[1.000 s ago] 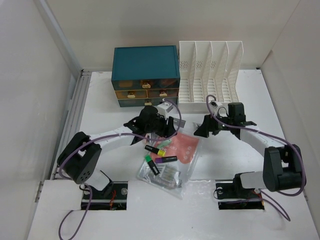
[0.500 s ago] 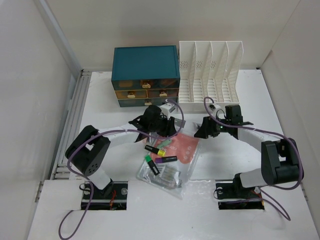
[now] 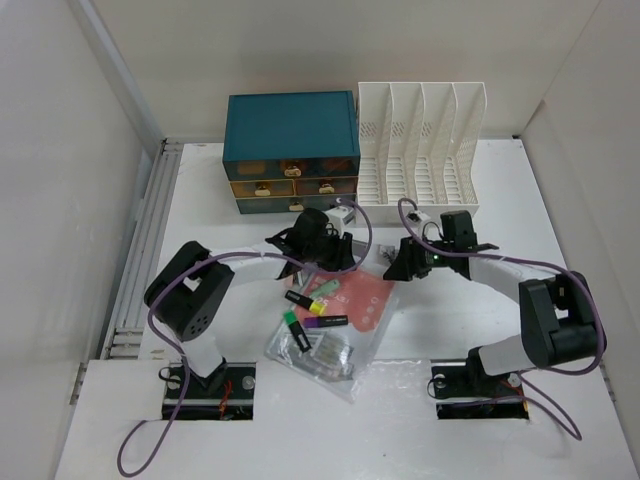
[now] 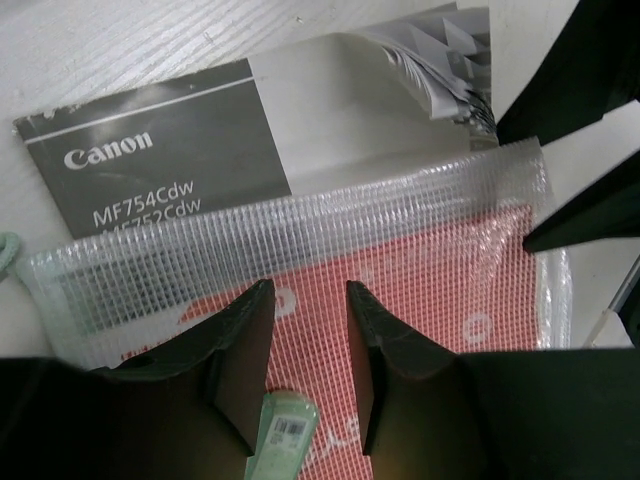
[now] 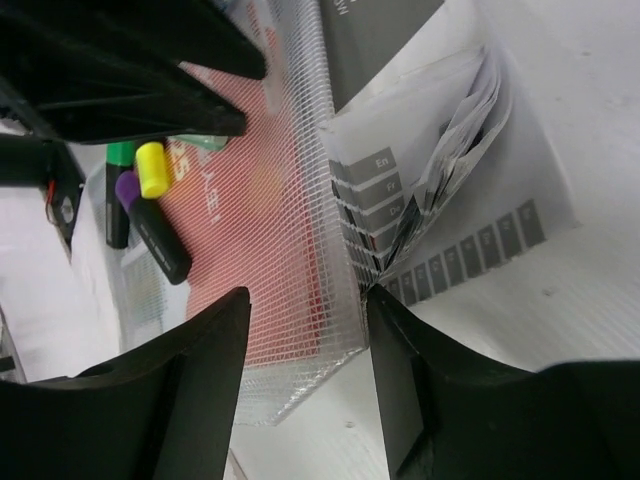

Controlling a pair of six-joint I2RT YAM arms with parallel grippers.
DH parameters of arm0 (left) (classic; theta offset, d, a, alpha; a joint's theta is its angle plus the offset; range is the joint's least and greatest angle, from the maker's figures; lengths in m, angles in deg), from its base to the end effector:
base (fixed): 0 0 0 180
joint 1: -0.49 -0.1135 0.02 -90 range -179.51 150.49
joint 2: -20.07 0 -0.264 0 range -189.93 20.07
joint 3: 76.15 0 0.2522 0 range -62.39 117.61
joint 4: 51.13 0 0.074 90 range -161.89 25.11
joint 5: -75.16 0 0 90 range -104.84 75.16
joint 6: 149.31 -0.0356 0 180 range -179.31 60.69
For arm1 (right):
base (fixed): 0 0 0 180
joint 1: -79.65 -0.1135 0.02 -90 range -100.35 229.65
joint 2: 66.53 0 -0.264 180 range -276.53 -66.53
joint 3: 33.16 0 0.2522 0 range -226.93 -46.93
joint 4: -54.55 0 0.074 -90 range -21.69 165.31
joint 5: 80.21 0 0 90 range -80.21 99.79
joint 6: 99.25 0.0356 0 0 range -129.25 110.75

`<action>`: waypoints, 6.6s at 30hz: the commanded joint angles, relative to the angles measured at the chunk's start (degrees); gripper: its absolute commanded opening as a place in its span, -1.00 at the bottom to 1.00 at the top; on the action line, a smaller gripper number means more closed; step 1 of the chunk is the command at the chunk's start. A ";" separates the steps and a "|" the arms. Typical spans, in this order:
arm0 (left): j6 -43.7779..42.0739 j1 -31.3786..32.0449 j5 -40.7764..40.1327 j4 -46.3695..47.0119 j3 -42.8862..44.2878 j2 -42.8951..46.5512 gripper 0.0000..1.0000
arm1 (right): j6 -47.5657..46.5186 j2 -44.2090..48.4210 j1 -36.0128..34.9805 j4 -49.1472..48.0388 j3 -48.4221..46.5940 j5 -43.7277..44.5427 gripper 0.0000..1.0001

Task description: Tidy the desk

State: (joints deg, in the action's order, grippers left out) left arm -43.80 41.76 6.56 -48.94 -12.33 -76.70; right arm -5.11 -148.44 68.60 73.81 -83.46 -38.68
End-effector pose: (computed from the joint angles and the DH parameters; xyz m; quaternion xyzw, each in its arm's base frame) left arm 0.2581 -0.2438 0.1837 0.2799 0.8123 -0.3729 0.3505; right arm 0.2493 0.0758 0.1670 -0.1890 0.8494 0.4237 0.2516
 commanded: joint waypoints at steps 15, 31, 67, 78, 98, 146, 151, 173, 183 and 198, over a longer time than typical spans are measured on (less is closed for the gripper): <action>0.49 0.82 2.76 -0.30 6.71 -6.14 -0.46 | -4.05 -2.47 -2.57 4.60 -3.90 -8.40 -0.77; -0.04 0.82 1.18 -1.35 7.24 -2.90 0.00 | -10.21 0.78 2.87 14.98 -11.81 -2.50 -0.30; 0.58 0.82 1.27 -0.74 6.71 -5.09 -0.04 | -13.46 -6.42 -3.19 27.19 -15.50 0.30 -0.18; 0.58 0.82 1.27 -0.74 6.71 -4.04 -0.04 | -15.92 -8.79 -3.80 36.32 -20.15 -2.41 -0.18; 0.58 0.82 1.27 -0.74 6.71 -3.51 -0.07 | -21.19 -17.41 -8.46 39.50 -23.76 -7.35 -0.94; 1.10 -11.65 10.67 2.95 8.20 4.66 0.35 | -19.52 8.43 2.70 38.45 -40.71 16.22 -1.00; 0.05 -12.19 11.73 2.95 11.19 2.47 0.38 | -22.77 8.96 2.70 40.12 -41.78 12.71 -1.00; 4.88 -20.36 38.53 16.93 10.58 -2.98 0.44 | -41.66 4.74 9.38 54.08 -46.52 -14.02 -1.00; 4.88 -19.13 41.96 17.45 10.58 -5.18 0.39 | -52.30 0.43 9.38 61.99 -48.90 -19.29 -1.00; 4.36 -19.66 42.75 17.45 9.00 -5.88 0.34 | -64.87 0.43 9.38 73.60 -53.20 -21.58 -1.00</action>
State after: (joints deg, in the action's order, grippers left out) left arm -38.82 22.24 46.32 -34.21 -2.82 -82.47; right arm -66.13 -149.23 77.76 144.80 -134.17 -56.12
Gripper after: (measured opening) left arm 0.672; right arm 0.011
